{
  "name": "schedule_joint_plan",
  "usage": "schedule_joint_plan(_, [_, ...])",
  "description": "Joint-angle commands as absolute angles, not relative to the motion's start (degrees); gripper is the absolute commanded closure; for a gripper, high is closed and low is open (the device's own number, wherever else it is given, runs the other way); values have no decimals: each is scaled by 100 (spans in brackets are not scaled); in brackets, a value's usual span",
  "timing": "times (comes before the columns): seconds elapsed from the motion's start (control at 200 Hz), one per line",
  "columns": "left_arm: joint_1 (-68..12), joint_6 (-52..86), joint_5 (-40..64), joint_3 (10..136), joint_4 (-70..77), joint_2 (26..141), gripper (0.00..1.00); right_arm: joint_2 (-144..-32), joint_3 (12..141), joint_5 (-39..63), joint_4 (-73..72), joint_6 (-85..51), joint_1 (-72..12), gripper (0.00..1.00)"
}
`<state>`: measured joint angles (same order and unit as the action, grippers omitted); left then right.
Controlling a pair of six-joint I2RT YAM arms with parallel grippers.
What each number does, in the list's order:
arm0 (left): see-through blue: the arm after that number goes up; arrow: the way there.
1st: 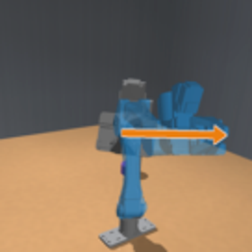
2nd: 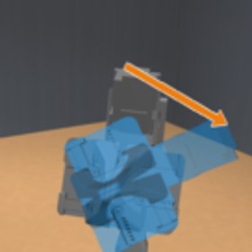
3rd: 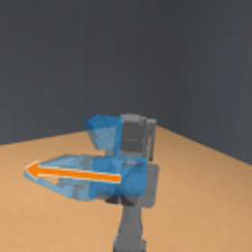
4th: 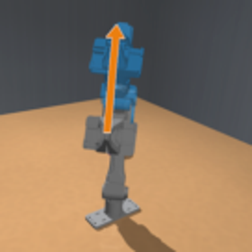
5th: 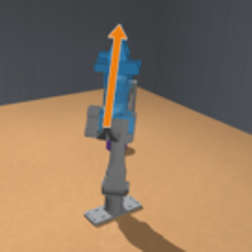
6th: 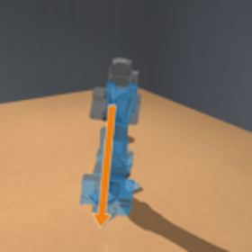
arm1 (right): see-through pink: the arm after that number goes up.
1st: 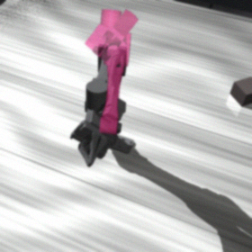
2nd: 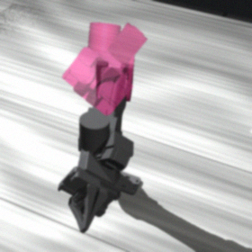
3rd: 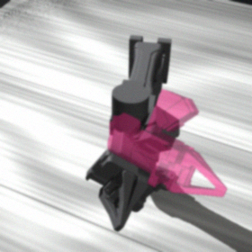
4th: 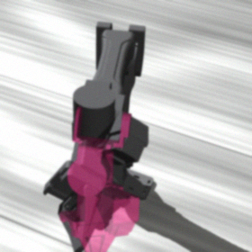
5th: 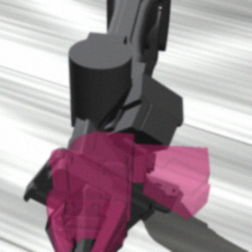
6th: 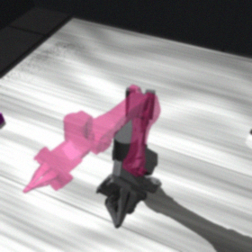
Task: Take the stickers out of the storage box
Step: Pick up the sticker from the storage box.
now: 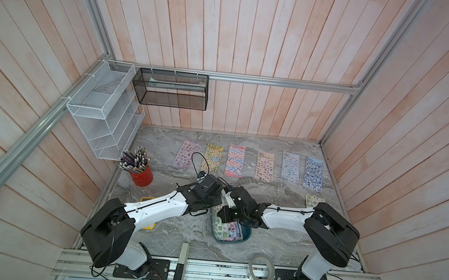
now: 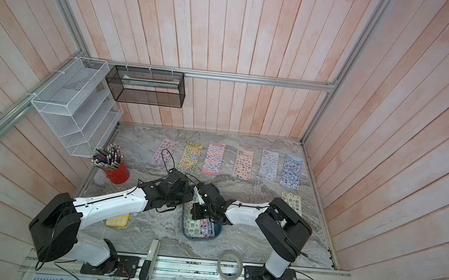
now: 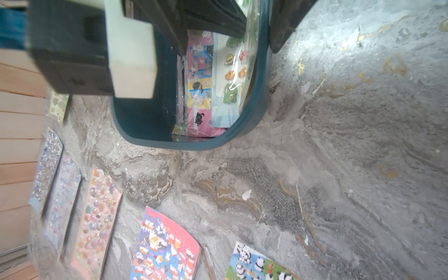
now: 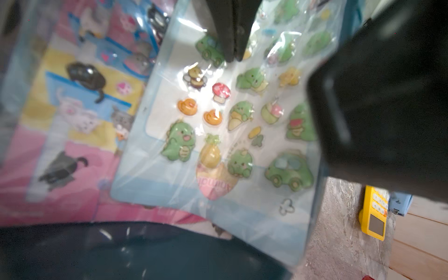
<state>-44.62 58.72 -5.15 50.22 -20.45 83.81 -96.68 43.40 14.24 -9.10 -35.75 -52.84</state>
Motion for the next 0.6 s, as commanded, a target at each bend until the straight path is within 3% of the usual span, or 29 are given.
schedule_joint_plan(0.0, [-4386, 5726, -694, 5126, -2178, 8326, 43, -9564, 4013, 1337, -929, -3538, -5370, 100])
schedule_joint_plan(0.27, [-4122, 5397, -622, 5379, -2391, 8484, 48, -9525, 3791, 1728, -1573, -3586, -5370, 100])
schedule_joint_plan(0.41, [-4113, 5265, -551, 5618, -2505, 8688, 68, -9530, 3788, 1927, -1761, -3505, -5370, 100])
schedule_joint_plan(0.595, [-4112, 5256, -404, 5686, -2581, 8893, 71, -9644, 3884, 2083, -1773, -3445, -5370, 100])
